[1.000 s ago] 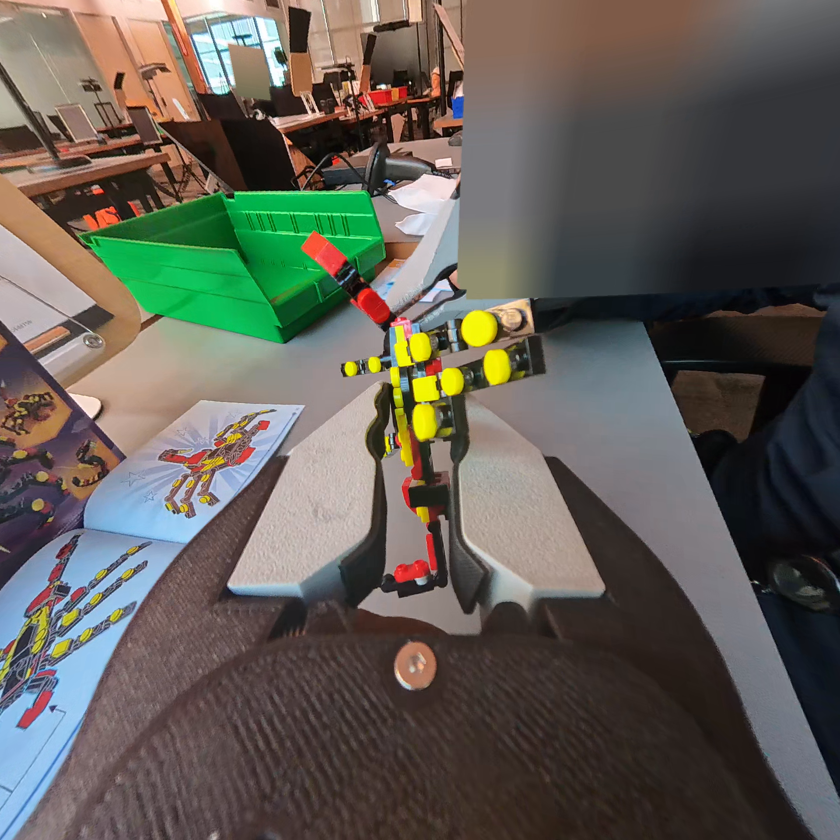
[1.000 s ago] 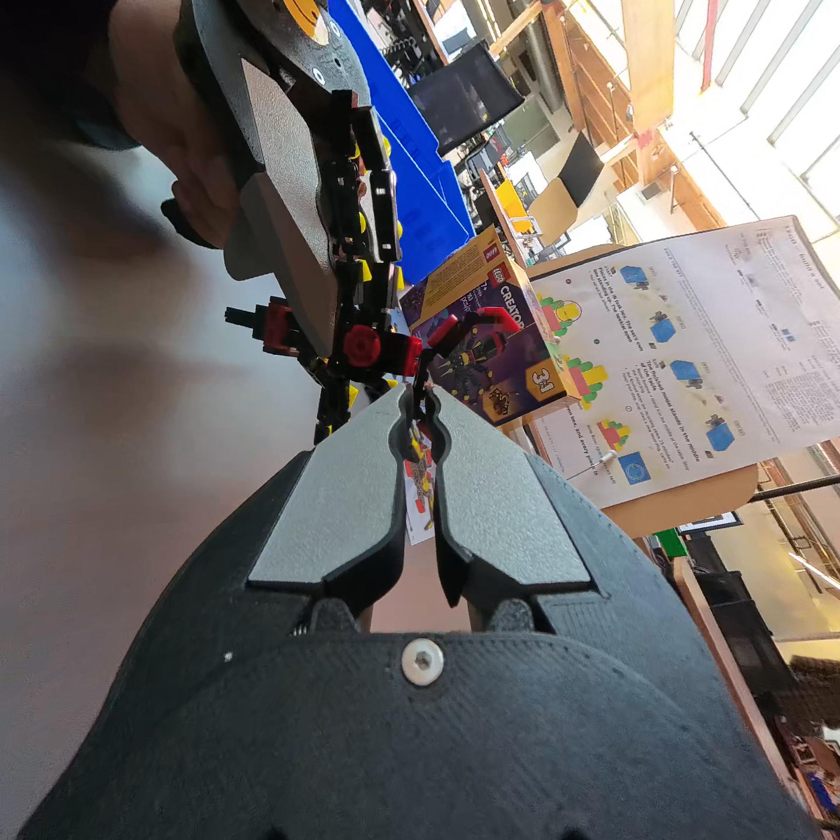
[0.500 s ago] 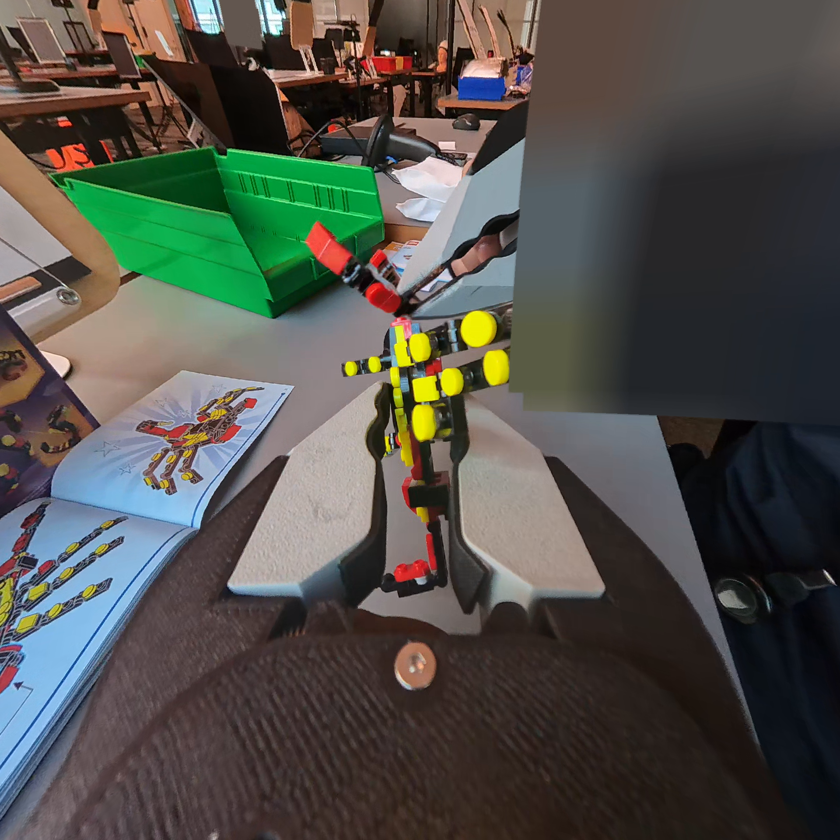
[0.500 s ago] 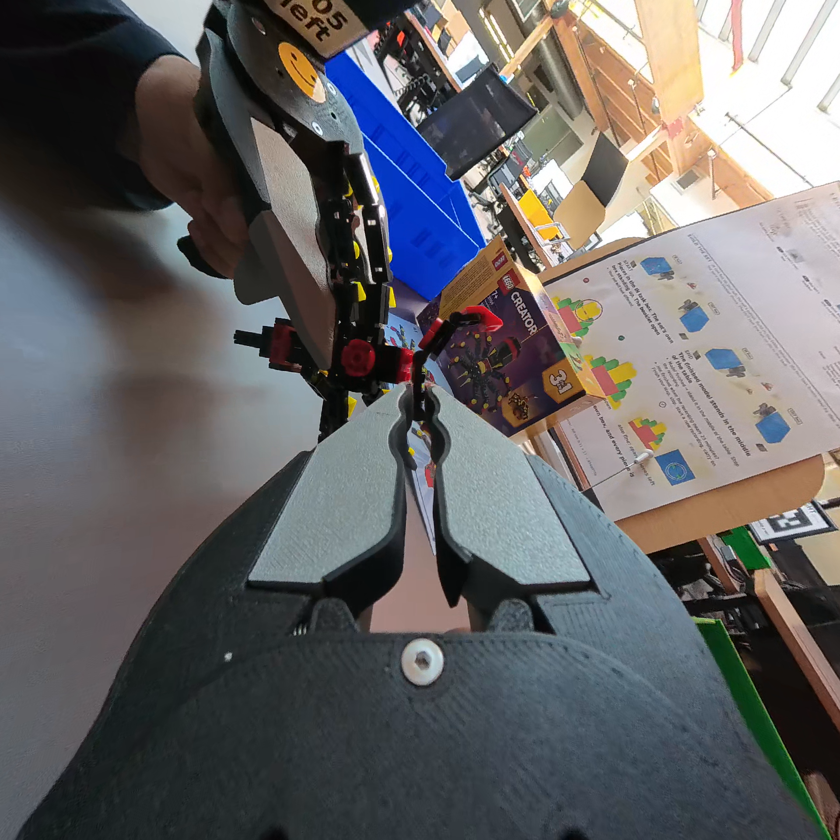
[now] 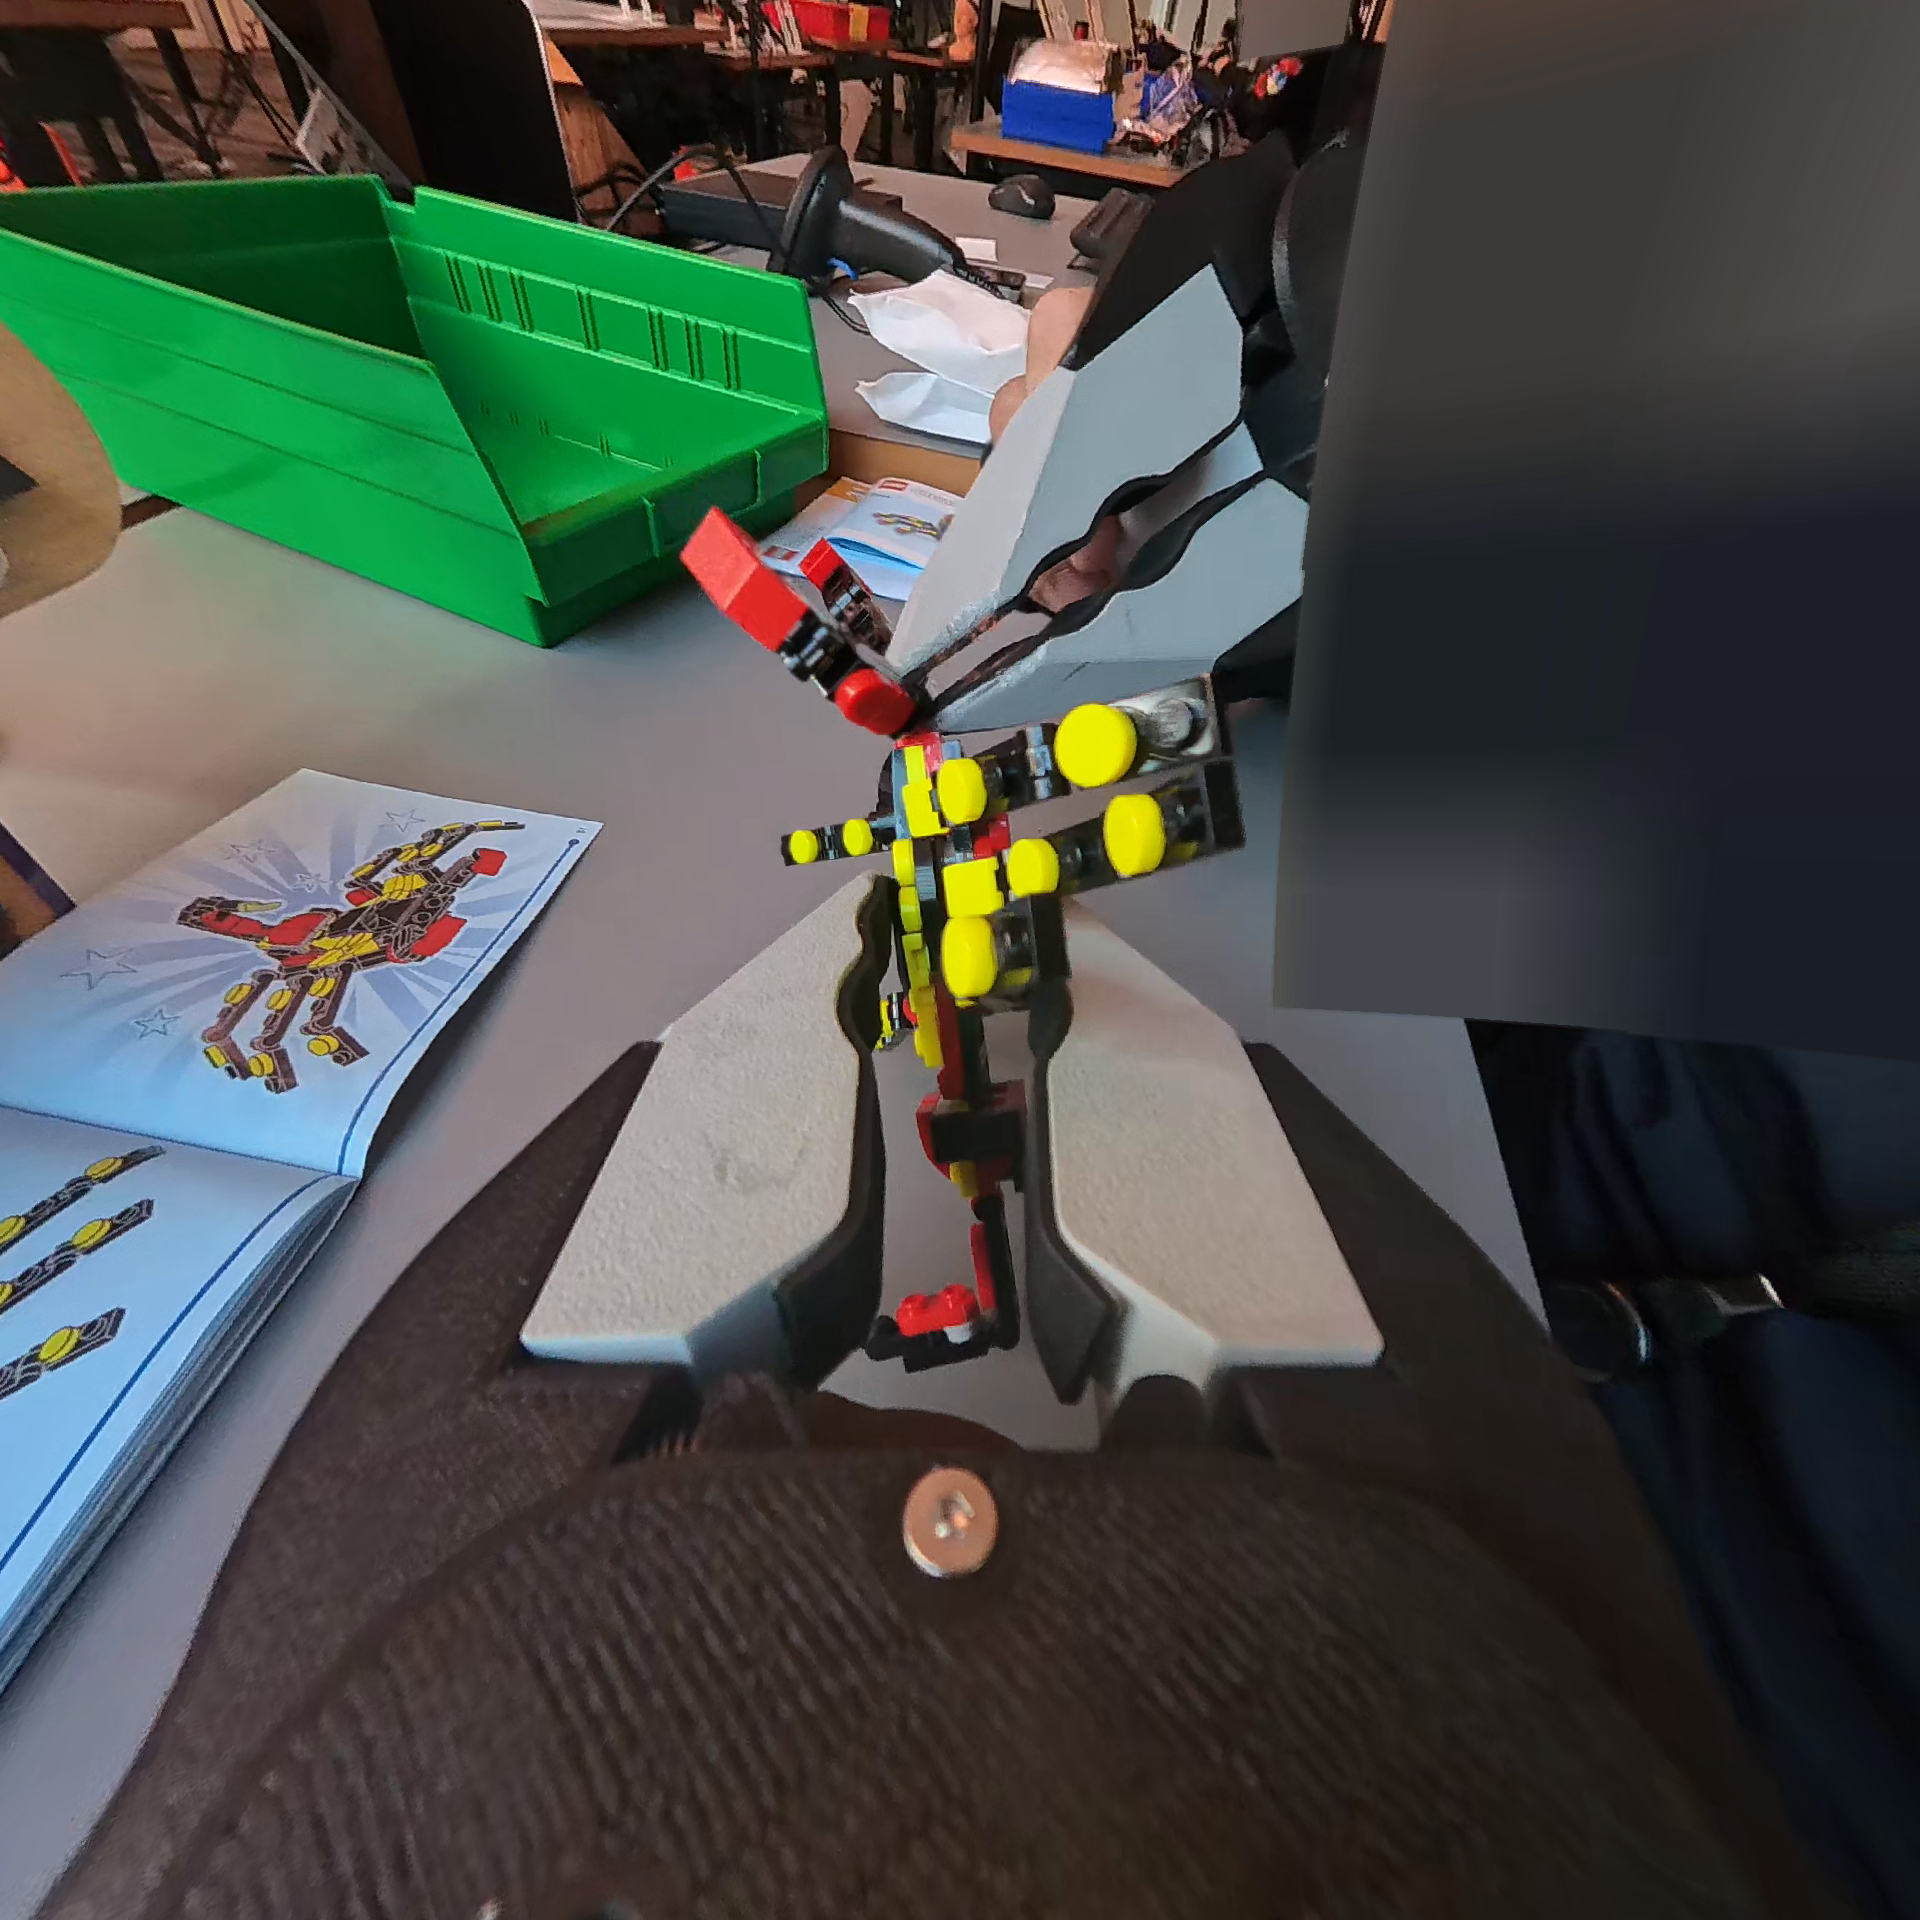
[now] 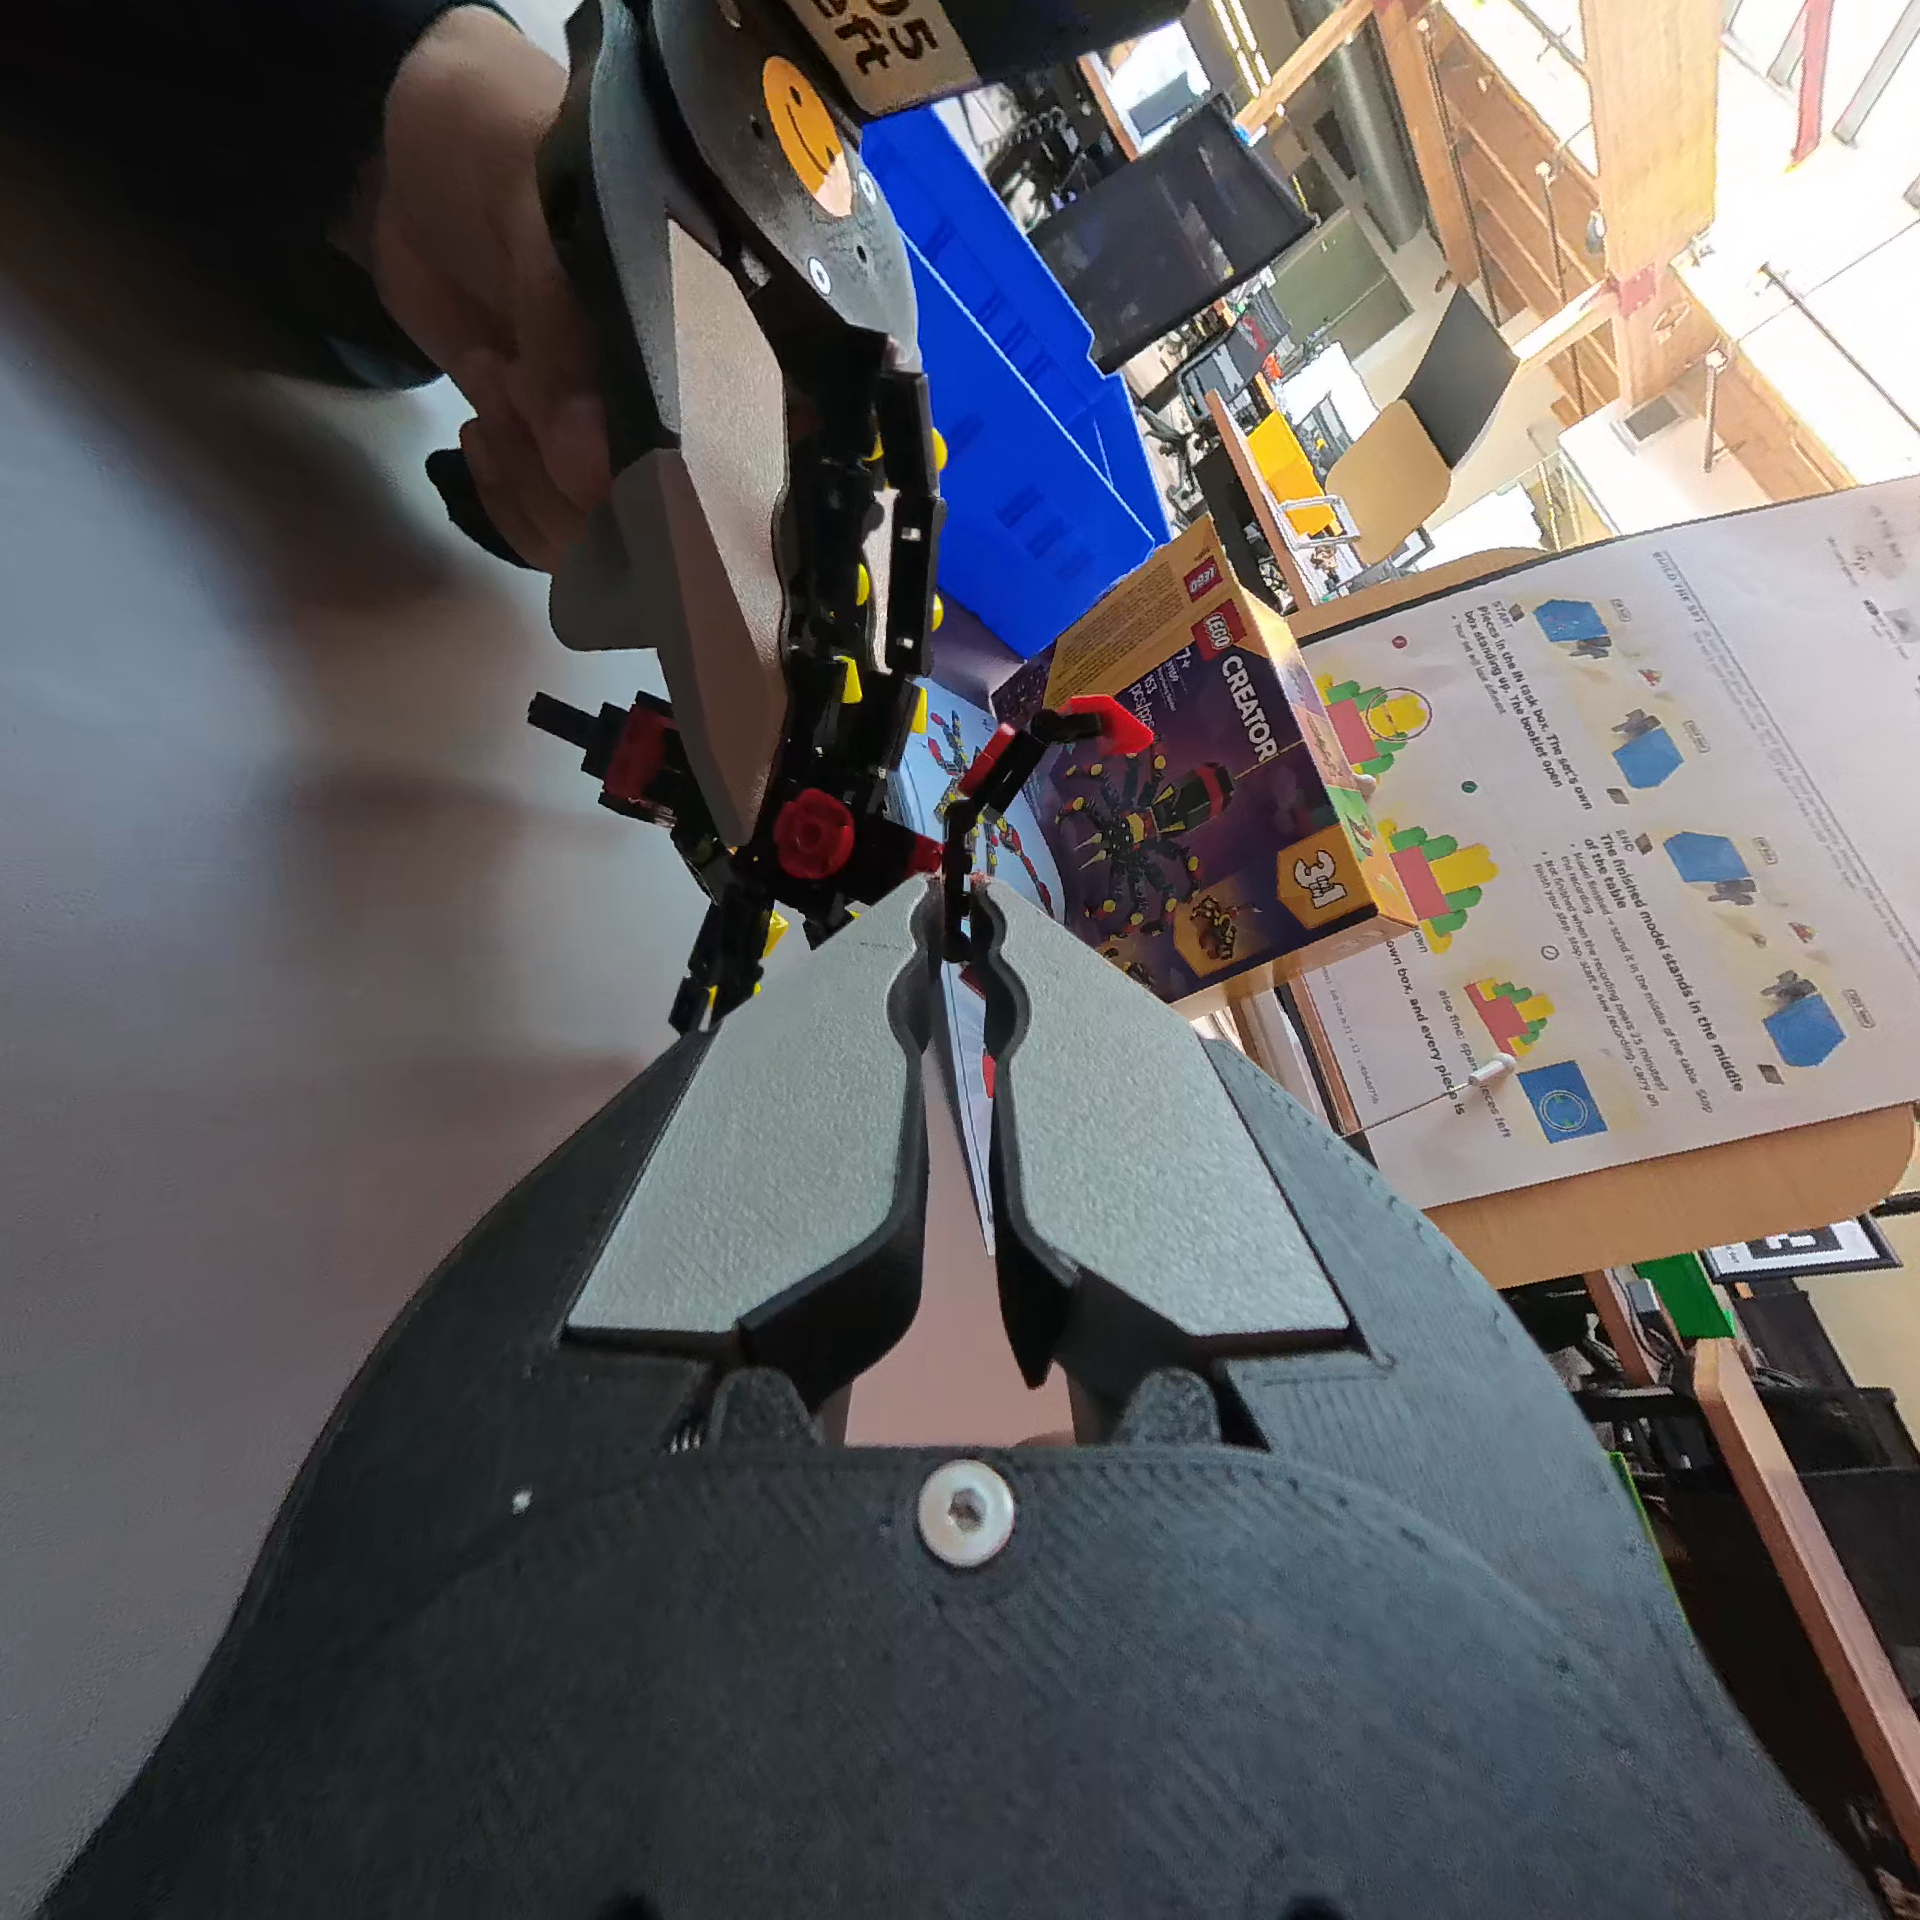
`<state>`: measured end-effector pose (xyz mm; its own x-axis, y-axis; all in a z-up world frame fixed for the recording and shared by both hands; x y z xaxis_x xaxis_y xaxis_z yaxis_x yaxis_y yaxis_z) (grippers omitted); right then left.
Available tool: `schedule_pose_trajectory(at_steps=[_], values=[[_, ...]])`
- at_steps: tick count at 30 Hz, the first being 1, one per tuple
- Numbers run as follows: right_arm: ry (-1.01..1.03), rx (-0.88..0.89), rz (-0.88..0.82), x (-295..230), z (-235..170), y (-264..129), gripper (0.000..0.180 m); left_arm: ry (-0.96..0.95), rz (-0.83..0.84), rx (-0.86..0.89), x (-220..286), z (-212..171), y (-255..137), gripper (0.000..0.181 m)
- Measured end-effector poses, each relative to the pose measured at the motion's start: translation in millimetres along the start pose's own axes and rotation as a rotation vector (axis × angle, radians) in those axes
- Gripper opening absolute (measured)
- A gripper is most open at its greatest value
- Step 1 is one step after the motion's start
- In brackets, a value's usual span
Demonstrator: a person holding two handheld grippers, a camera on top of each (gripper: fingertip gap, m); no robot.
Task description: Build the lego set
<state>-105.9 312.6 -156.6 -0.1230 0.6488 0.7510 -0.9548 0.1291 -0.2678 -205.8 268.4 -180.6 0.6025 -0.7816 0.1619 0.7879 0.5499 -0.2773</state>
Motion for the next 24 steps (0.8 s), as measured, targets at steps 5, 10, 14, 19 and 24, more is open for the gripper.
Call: schedule_pose_trajectory(at_steps=[5, 10, 14, 19, 24], values=[[-0.018, 0.012, 0.053, -3, 0, -2, 0.002, -0.003, 0.003, -0.017, -1, -2, 2, 0.021], [-0.008, 0.006, 0.090, -3, 0, 0, 0.001, -0.015, 0.005, -0.014, -3, -2, 1, 0.021], [0.029, 0.023, 0.118, -3, -3, 0, 0.001, -0.032, -0.004, -0.014, -4, -3, 1, 0.021], [0.102, 0.043, 0.183, -3, -8, 0, 0.001, -0.020, -0.003, -0.033, -3, -5, 2, 0.021], [0.116, 0.000, 0.127, 6, -13, -1, 0.001, -0.038, -0.012, -0.027, -4, -4, 1, 0.021]])
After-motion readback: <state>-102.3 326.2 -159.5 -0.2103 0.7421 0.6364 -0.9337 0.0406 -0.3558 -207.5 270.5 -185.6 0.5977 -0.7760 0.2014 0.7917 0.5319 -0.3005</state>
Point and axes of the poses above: each gripper's, where its closed fingertips meet, y out along the fingers, z out of its top, x = y × z across the jaws, the point moved 6 cm from there along -y, back along the fingers, and after that the axes turned 3 degrees about -y, right-handed, at the moved point
